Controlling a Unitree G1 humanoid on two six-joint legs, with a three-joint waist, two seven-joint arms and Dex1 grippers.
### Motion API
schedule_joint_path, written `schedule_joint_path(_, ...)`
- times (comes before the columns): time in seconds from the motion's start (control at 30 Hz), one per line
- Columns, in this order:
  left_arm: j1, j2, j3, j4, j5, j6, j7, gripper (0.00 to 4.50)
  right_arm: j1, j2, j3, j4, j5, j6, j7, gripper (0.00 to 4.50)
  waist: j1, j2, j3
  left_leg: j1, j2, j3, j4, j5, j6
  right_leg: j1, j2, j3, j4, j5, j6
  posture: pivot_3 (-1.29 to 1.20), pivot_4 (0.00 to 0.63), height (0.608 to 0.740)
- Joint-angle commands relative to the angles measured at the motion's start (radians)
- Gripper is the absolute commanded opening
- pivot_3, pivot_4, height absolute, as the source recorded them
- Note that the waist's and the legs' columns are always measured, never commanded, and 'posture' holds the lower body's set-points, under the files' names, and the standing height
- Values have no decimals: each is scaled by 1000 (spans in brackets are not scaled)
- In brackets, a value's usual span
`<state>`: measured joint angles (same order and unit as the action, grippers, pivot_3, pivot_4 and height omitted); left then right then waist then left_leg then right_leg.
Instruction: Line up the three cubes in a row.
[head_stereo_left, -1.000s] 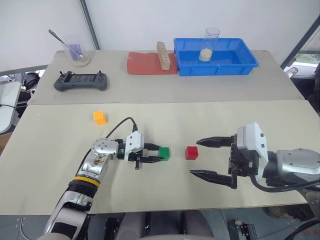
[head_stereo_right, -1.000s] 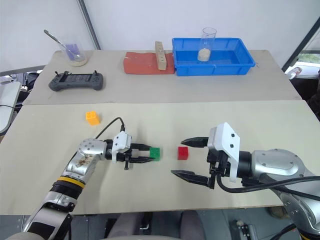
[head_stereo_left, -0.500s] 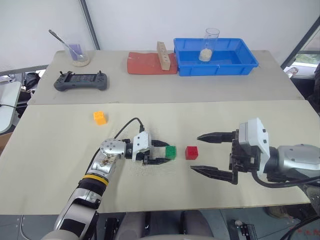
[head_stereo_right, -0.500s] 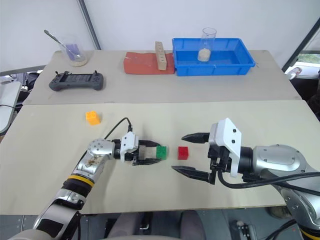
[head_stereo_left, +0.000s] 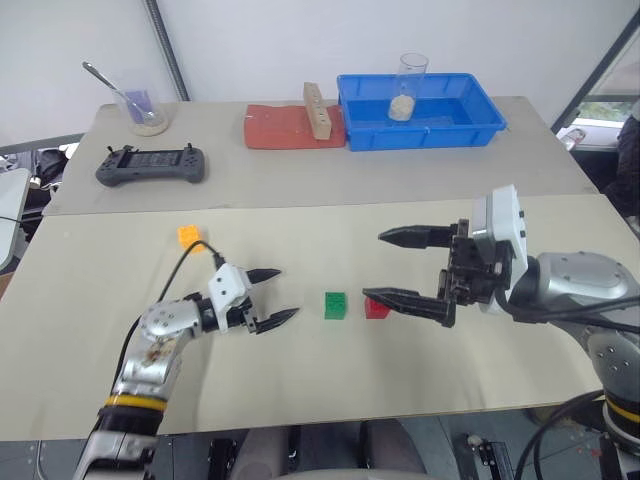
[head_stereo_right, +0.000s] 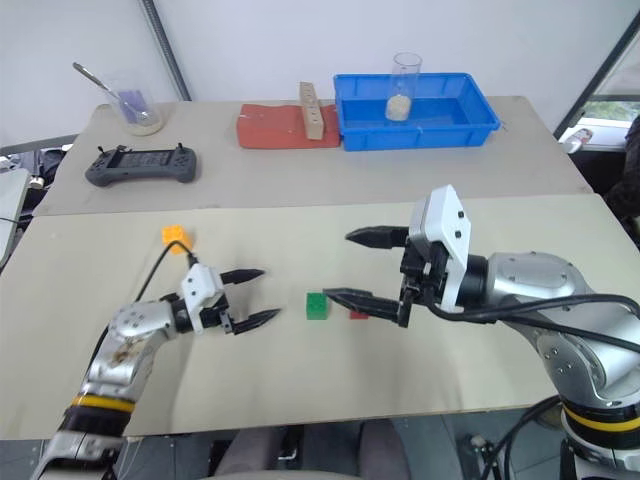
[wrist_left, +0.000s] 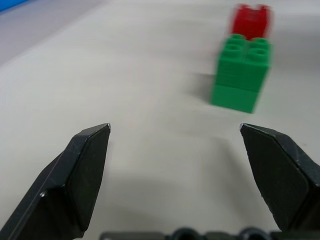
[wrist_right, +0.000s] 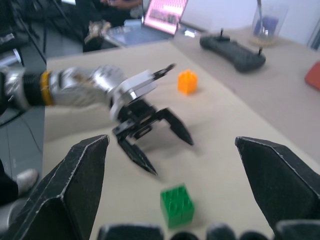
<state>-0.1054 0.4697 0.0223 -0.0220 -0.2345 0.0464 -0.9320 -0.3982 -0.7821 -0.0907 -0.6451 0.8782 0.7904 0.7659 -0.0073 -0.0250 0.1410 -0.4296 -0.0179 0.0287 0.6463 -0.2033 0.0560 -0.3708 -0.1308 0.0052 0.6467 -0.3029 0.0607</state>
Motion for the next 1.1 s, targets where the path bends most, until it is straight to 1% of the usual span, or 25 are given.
schedule_joint_path(0.03, 88, -92, 148, -190, 17, 101, 320, 4417, -141, 52, 63, 49, -3, 19, -27, 4500, 5, 0, 0, 0, 0, 0, 0, 0, 0, 0, 0, 0, 0, 0, 0, 0, 150, 740)
schedule_joint_path(0.1, 119, -148, 200, -211, 61, 113, 467, 4417, -227, 87, 103, 99, -33, 24, -42, 4500, 8, 0, 0, 0, 0, 0, 1, 0, -1, 0, 0, 1, 0, 0, 0, 0, 150, 740)
schedule_joint_path(0.2, 126, -235, 259, -199, 91, 134, 649, 4417, -331, 126, 144, 154, -59, 39, -54, 4500, 20, 0, 0, 1, 0, -1, 1, 1, -1, 0, 0, 0, 1, 0, 0, 0, 150, 740)
schedule_joint_path(0.27, 116, -284, 274, -173, 91, 143, 723, 4417, -377, 137, 164, 175, -74, 45, -48, 4500, 24, 0, 0, 1, -1, 0, 1, 1, -1, -1, 0, -1, 1, 0, 0, 0, 150, 740)
schedule_joint_path(0.37, 66, -322, 255, -105, 100, 133, 774, 4417, -424, 150, 174, 198, -80, 61, -44, 4500, 29, 0, 0, 0, -2, -1, 0, 1, -1, -1, -1, -2, 1, 0, 0, 0, 150, 740)
schedule_joint_path(0.5, -30, -332, 252, 33, 112, 80, 823, 4417, -454, 166, 175, 202, -76, 82, -51, 4500, 31, -1, 0, 0, -2, -1, 1, 1, -2, -1, -1, -2, 1, 0, 0, 0, 150, 740)
schedule_joint_path(0.7, -173, -306, 247, 243, 133, 2, 859, 4417, -469, 174, 161, 179, -67, 117, -77, 4500, 27, -1, 0, 0, -2, -1, 0, 1, -2, -2, 0, -2, 2, 0, -1, 0, 150, 740)
schedule_joint_path(0.83, -237, -297, 242, 338, 143, -32, 890, 4417, -461, 171, 154, 164, -67, 129, -93, 4500, 28, -1, 0, 0, -2, 0, 0, 1, -2, -2, 0, -2, 2, 0, -1, 0, 150, 740)
schedule_joint_path(0.93, -252, -295, 239, 365, 143, -42, 901, 3622, -455, 168, 150, 155, -69, 135, -103, 4500, 28, -1, 0, 0, -2, -1, 0, 1, -2, -2, 0, -2, 2, 1, -1, 0, 150, 740)
schedule_joint_path(1.07, -259, -289, 234, 388, 139, -46, 899, 1701, -448, 170, 139, 150, -69, 140, -121, 4500, 28, -1, 0, 0, -2, -1, 0, 1, -2, -2, 0, -2, 2, 1, -1, 0, 150, 740)
schedule_joint_path(1.1, -262, -285, 235, 397, 138, -48, 901, 1298, -446, 171, 135, 151, -68, 140, -126, 4500, 29, -1, 0, 0, -2, -1, 0, 1, -2, -2, 0, -2, 2, 0, -1, 0, 150, 740)
